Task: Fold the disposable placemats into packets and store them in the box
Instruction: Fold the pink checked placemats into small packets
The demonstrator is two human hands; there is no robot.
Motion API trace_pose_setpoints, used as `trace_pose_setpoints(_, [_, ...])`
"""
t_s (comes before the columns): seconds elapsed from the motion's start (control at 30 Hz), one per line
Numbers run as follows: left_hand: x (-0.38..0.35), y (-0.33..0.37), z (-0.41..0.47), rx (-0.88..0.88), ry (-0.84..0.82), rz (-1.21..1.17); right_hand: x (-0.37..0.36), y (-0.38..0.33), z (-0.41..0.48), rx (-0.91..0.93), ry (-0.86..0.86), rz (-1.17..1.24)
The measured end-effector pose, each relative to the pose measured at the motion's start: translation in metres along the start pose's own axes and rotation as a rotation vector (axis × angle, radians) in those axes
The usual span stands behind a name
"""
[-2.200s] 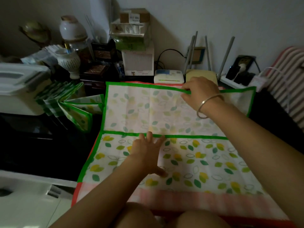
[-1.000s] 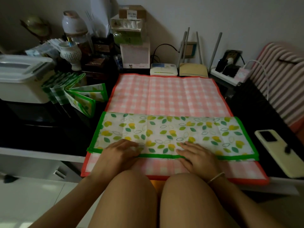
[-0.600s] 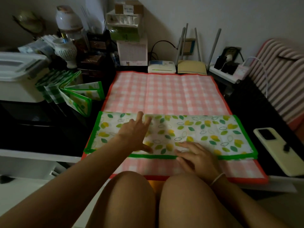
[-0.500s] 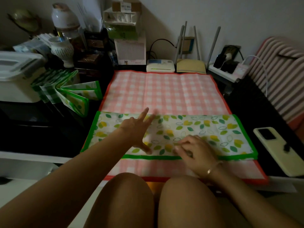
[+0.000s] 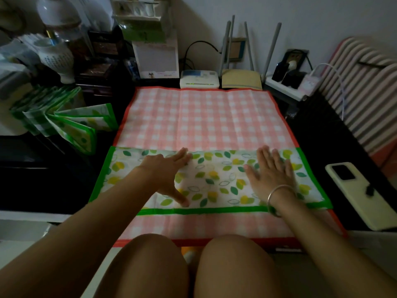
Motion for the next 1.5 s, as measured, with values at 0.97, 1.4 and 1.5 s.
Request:
trace_pose_setpoints(0.97, [-0.008, 0.032, -0.068, -0.422, 0.71, 0.047, 0.017, 0.017, -0.003, 0.011, 0.244, 0.829])
trace_pose_setpoints(1.4, [-0.021, 0.048, -0.088, -0.577, 0.746, 0.226, 0.02, -0.076, -0.096, 0.84, 0.389, 0.048])
trace_pose_setpoints(1.5, [-0.023, 0.051, -0.09, -0.573, 0.792, 0.258, 0.026, -0.074, -0.105, 0.831, 0.514, 0.053])
Point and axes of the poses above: each hand's wrist, its own z-axis towards the middle knuckle, its own x-axis out of the back of the hand, y = z × x, the point moved 9 cm from there along z, towards the middle knuckle, and after that the axes turned 3 degrees about -z, right-handed, at the moved point
